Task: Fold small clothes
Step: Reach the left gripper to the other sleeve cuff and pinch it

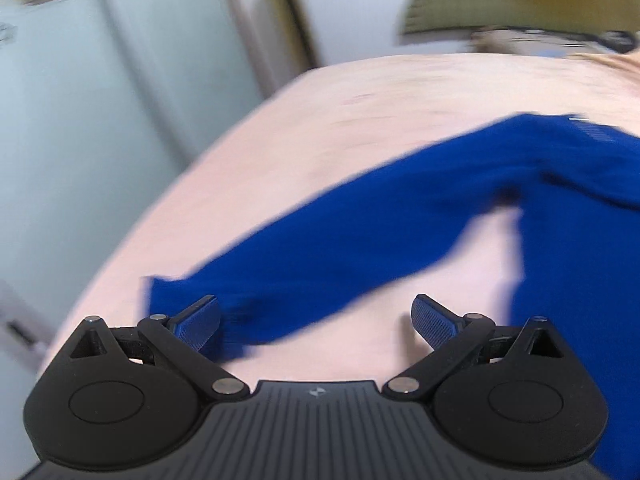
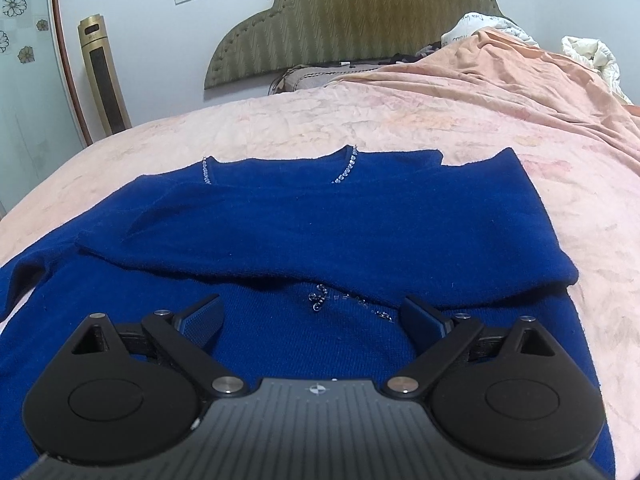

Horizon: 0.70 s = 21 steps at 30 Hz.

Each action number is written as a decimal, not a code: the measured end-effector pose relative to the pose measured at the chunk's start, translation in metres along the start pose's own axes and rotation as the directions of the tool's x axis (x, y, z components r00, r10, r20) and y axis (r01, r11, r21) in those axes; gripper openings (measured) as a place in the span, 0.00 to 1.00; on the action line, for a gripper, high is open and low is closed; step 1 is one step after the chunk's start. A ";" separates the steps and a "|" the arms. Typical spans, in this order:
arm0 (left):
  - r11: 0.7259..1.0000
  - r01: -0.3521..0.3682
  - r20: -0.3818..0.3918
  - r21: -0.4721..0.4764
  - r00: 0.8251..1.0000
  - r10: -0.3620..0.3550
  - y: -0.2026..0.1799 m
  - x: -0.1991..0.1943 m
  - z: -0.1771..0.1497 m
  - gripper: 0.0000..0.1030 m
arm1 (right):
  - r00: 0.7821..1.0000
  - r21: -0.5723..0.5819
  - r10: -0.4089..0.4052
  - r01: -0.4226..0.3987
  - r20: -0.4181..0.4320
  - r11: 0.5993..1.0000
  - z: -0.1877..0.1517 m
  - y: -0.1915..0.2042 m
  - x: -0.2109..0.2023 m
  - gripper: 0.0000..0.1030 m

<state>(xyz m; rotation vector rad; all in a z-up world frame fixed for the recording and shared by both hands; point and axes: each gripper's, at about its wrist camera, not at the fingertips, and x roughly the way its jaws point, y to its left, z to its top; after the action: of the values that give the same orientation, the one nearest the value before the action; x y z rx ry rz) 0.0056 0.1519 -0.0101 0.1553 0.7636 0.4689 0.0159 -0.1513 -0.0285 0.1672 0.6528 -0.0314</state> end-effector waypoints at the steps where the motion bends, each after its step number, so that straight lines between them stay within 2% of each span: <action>1: 0.999 -0.042 -0.013 -0.022 0.999 0.042 0.012 0.007 0.000 0.99 | 1.000 -0.001 0.000 0.000 0.000 1.000 0.000 0.000 0.000 0.95; 4: 0.987 -0.125 -0.056 -0.098 0.991 0.119 0.047 0.025 -0.002 0.99 | 1.000 -0.007 0.005 -0.005 -0.001 1.000 -0.001 0.001 0.001 0.97; 6: 0.980 -0.167 -0.080 -0.110 0.984 0.158 0.062 0.035 -0.006 0.99 | 1.000 -0.008 0.007 -0.007 0.000 1.000 -0.002 0.001 0.001 0.97; 11: 0.963 -0.226 -0.112 -0.149 0.971 0.211 0.091 0.045 -0.013 1.00 | 1.000 -0.010 0.011 -0.011 -0.001 1.000 -0.003 0.002 0.002 0.99; 15: 0.925 -0.331 -0.141 -0.186 0.941 0.308 0.123 0.049 -0.018 1.00 | 1.000 -0.006 0.020 -0.020 0.000 1.000 -0.003 0.001 0.002 1.00; 18: 0.881 -0.427 -0.186 -0.204 0.900 0.393 0.154 0.055 -0.025 1.00 | 1.000 -0.005 0.024 -0.024 0.000 1.000 -0.003 0.001 0.002 1.00; 21: 0.839 -0.483 -0.242 -0.250 0.870 0.429 0.186 0.053 -0.031 0.99 | 1.000 -0.005 0.027 -0.027 0.000 1.000 -0.003 0.001 0.002 1.00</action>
<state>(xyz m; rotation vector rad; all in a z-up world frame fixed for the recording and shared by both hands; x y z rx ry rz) -0.0479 0.3402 -0.0095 0.0043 0.8178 1.0659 0.0156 -0.1499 -0.0322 0.1710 0.6509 -0.0039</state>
